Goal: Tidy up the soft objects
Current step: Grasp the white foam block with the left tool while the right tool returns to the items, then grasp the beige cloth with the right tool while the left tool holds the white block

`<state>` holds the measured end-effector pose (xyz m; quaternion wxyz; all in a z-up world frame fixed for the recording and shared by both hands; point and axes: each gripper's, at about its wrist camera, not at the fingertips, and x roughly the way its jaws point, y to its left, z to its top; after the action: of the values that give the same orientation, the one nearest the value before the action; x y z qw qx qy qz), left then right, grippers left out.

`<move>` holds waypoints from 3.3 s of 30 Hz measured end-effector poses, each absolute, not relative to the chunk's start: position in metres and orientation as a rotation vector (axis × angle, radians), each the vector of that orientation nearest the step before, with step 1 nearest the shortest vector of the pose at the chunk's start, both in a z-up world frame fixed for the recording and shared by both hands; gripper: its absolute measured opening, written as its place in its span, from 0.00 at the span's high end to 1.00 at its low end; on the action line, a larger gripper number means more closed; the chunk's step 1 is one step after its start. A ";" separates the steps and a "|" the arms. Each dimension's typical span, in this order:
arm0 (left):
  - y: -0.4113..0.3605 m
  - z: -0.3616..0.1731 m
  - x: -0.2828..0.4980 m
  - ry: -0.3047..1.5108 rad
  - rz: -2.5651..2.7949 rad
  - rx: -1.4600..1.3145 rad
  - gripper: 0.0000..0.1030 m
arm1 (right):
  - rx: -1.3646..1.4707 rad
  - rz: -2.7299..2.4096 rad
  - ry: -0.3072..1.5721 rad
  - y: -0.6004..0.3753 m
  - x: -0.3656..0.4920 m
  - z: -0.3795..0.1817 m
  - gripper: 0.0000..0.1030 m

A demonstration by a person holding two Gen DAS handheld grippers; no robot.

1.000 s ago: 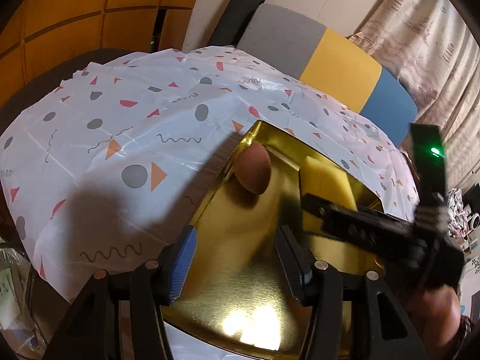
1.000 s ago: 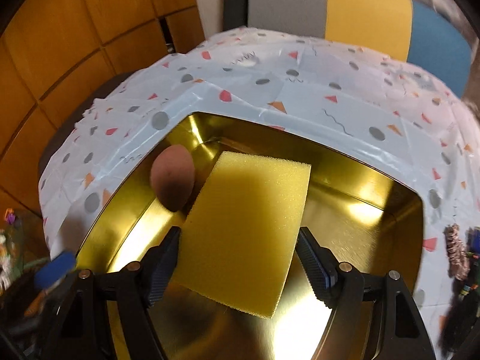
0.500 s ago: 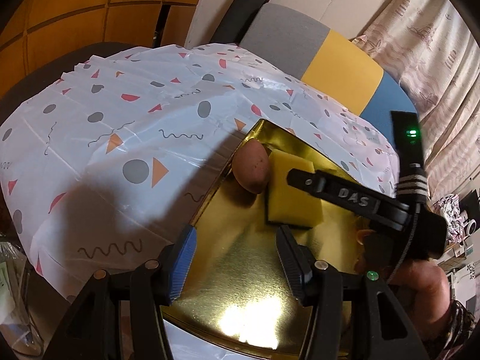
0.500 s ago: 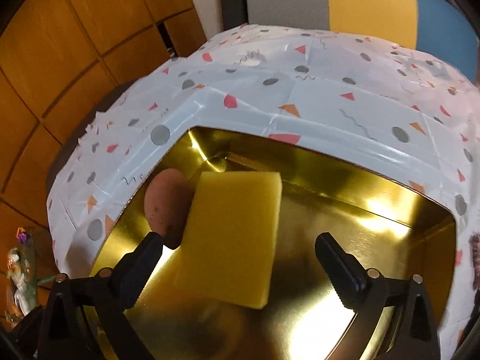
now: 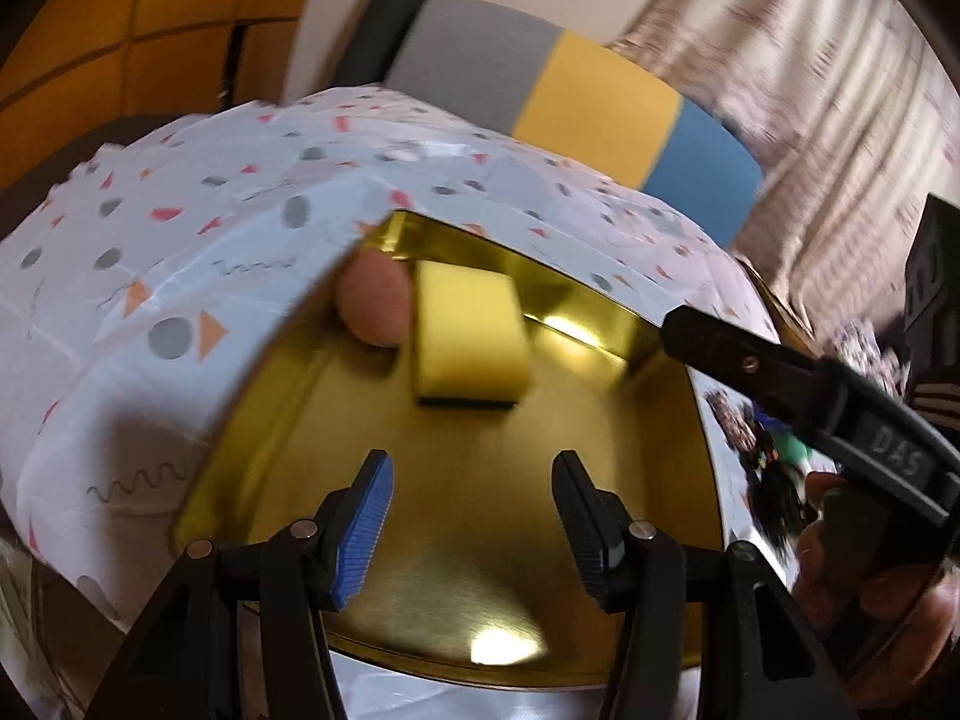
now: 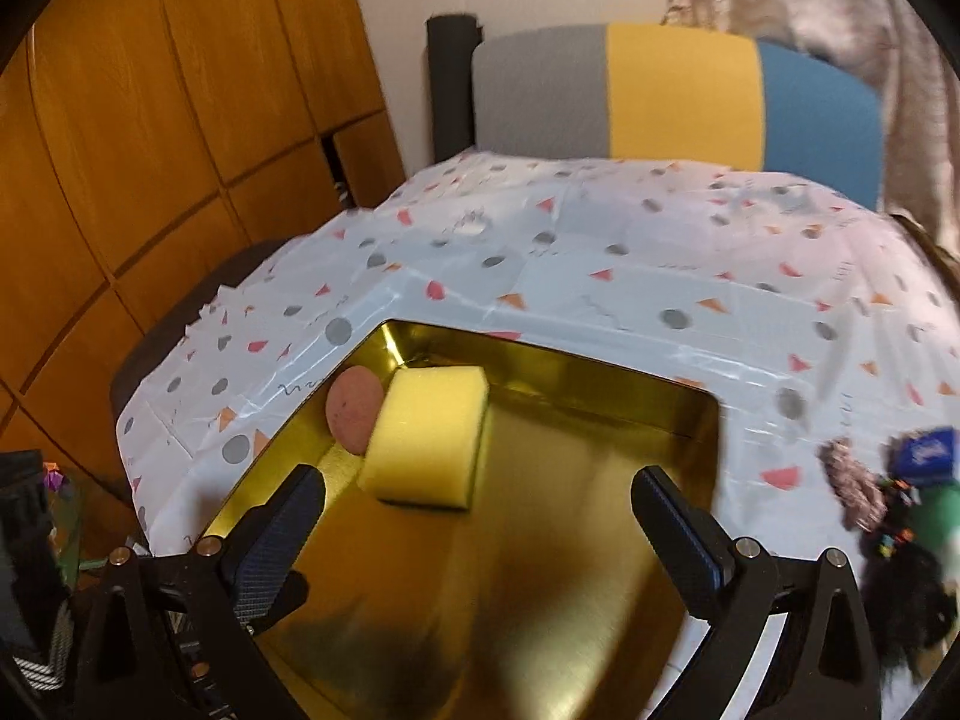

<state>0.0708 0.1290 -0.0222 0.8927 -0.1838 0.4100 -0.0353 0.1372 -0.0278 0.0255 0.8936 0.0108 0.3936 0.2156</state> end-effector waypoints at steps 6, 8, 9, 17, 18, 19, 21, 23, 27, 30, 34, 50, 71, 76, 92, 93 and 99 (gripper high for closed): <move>0.093 -0.023 0.064 0.858 -0.184 -0.309 0.46 | 0.028 0.366 0.778 -0.077 0.106 0.029 0.00; 0.081 -0.022 0.060 0.859 -0.242 -0.304 0.46 | 0.030 0.336 0.769 -0.094 0.096 0.028 0.00; 0.076 -0.022 0.058 0.857 -0.277 -0.306 0.46 | 0.031 0.318 0.767 -0.104 0.090 0.026 0.00; 0.022 -0.016 0.035 0.870 -0.490 -0.255 0.46 | 0.108 0.135 0.836 -0.197 0.058 -0.009 0.00; 0.014 -0.016 0.032 0.876 -0.511 -0.243 0.46 | 0.128 0.102 0.848 -0.212 0.055 -0.013 0.00; 0.009 -0.017 0.030 0.882 -0.523 -0.238 0.46 | 0.147 0.075 0.855 -0.225 0.052 -0.017 0.00; -0.002 -0.019 0.026 0.905 -0.545 -0.229 0.46 | 0.188 0.020 0.867 -0.251 0.043 -0.026 0.00; -0.014 -0.021 0.022 0.917 -0.565 -0.225 0.46 | 0.219 -0.015 0.879 -0.271 0.037 -0.034 0.00; -0.036 -0.023 0.016 0.940 -0.596 -0.204 0.46 | 0.286 -0.042 0.899 -0.295 0.030 -0.050 0.00; -0.052 -0.023 0.013 0.959 -0.618 -0.189 0.46 | 0.291 -0.071 0.889 -0.302 0.026 -0.055 0.00; -0.078 -0.019 0.011 0.978 -0.657 -0.174 0.46 | 0.322 -0.116 0.863 -0.320 0.021 -0.054 0.00; -0.171 -0.064 0.053 1.237 -0.557 -0.165 0.40 | 0.444 -0.372 0.838 -0.381 0.002 -0.050 0.00; -0.217 -0.075 0.118 1.246 -0.449 -0.011 0.36 | 0.516 -0.401 0.838 -0.403 -0.006 -0.058 0.00; -0.218 -0.076 0.117 1.187 -0.441 -0.004 0.20 | 0.521 -0.427 0.827 -0.409 -0.009 -0.058 0.00; -0.188 -0.082 0.107 1.034 -0.455 0.163 0.29 | 0.528 -0.432 0.816 -0.417 -0.012 -0.063 0.00; -0.186 -0.085 0.108 1.021 -0.452 0.156 0.29 | 0.531 -0.425 0.814 -0.418 -0.011 -0.063 0.00; -0.161 -0.088 0.092 0.921 -0.511 0.136 0.29 | 0.591 -0.370 0.742 -0.436 0.002 -0.055 0.00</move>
<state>0.0923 -0.1610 -0.0881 0.8622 0.0648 0.4392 -0.2439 0.0019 -0.4361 -0.0553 0.8732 0.2828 0.3553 -0.1771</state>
